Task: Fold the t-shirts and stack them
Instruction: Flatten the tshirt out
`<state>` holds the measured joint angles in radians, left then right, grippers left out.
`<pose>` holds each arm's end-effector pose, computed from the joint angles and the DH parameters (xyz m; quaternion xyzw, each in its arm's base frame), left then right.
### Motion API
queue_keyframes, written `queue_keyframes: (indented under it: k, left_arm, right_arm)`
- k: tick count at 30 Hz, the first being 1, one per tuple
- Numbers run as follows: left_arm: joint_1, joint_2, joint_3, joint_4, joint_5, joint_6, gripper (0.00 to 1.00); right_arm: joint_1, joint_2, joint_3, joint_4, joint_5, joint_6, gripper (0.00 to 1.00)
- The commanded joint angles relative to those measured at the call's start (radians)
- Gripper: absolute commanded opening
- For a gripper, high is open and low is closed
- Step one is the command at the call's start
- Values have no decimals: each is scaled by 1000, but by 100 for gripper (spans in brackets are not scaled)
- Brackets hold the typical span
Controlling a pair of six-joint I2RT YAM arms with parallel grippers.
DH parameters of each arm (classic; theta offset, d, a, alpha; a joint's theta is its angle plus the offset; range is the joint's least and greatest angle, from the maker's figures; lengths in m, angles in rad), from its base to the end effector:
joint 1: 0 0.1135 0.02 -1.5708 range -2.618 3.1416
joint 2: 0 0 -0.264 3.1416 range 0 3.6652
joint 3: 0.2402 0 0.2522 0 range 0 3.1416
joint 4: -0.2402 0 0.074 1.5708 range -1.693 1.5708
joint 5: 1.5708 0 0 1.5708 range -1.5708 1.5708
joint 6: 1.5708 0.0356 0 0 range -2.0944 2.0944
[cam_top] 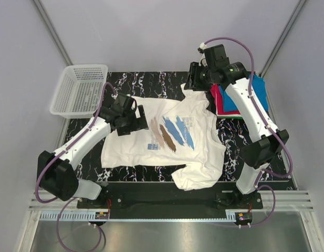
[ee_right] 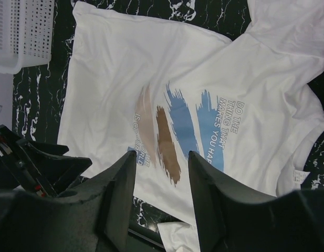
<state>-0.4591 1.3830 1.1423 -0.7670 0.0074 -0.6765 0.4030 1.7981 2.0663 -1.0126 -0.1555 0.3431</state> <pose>0.2522 -0.1249 0.2801 -0.1032 0.9551 -0.1524 0.2323 0.3475 0.1541 0.4195 -0.0585 0.9117 0.2121 0.3469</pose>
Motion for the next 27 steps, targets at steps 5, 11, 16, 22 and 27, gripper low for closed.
queue_keyframes:
  k: [5,11,16,22,27]
  left_arm:
    - [-4,8,39,31,8,29,99]
    - [-3,-2,42,-3,-12,18,99]
    - [-3,-18,105,-107,-119,46,99]
    - [31,-18,185,-173,-175,92,99]
    - [46,-35,163,-173,-146,78,99]
  right_arm:
    - [-15,-9,136,-61,109,-78,56]
    - [-78,70,247,-61,182,-99,60]
    - [-139,363,572,-69,91,-69,63]
    - [-179,621,750,-6,22,-9,63]
    - [-257,688,701,113,-19,59,63]
